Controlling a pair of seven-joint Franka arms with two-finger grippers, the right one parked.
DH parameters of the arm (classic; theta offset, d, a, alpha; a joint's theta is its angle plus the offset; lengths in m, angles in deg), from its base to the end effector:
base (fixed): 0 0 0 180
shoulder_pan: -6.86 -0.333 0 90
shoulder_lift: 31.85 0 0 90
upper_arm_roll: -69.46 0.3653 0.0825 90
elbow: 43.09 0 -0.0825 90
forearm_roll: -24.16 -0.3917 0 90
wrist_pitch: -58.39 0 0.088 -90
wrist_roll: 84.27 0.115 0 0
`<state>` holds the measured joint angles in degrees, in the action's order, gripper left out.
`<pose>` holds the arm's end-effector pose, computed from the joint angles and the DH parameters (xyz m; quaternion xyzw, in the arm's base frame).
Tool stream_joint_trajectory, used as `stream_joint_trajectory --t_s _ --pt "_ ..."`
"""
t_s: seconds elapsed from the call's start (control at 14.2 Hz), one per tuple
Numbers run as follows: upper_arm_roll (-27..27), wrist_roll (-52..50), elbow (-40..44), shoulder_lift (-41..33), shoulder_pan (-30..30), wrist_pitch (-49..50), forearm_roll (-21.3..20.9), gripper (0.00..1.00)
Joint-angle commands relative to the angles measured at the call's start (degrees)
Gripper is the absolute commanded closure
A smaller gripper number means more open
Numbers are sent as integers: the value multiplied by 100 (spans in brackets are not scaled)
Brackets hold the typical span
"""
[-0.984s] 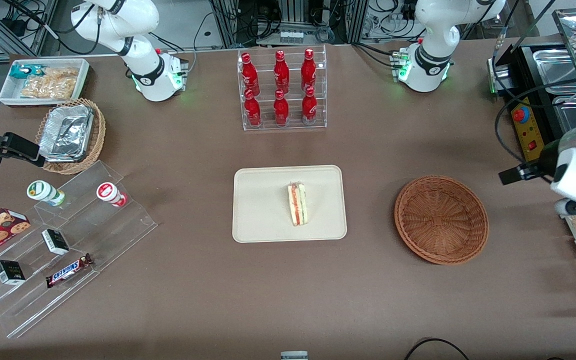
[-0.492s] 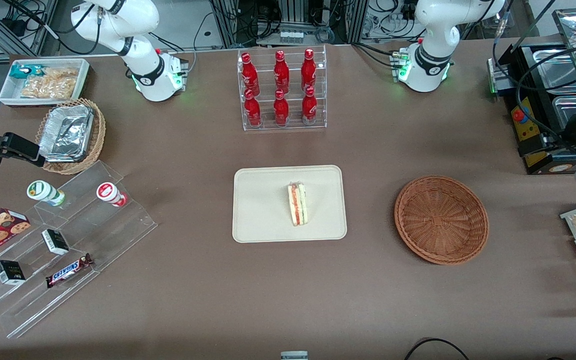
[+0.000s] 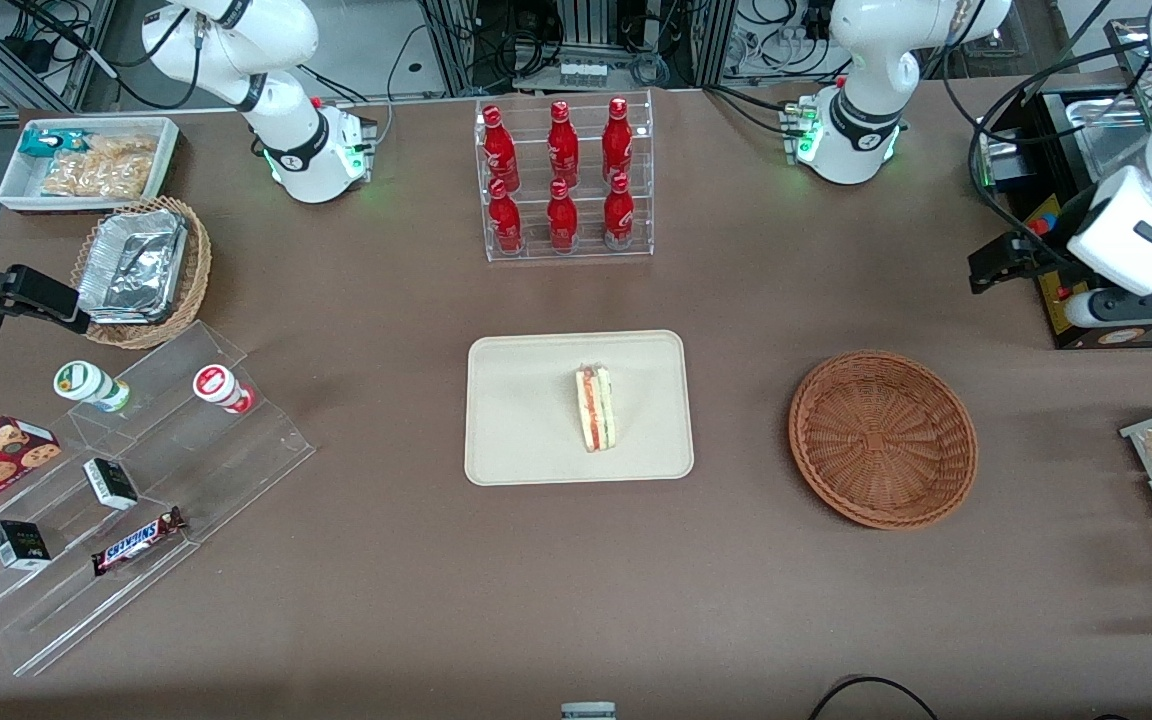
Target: Place sandwich from basket to tray
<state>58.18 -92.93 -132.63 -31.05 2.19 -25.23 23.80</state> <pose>0.5501 -0.0621 0.6529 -0.9981 -0.0180 0.0577 0.0095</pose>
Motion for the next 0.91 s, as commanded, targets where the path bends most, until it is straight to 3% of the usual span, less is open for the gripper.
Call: stream_joint_trajectory --t_s 0.0,0.84 --pt "-14 -39 -152 -176 -25 -32 71 0" --pt "-129 -444 -73 -88 -34 -67 53 0"
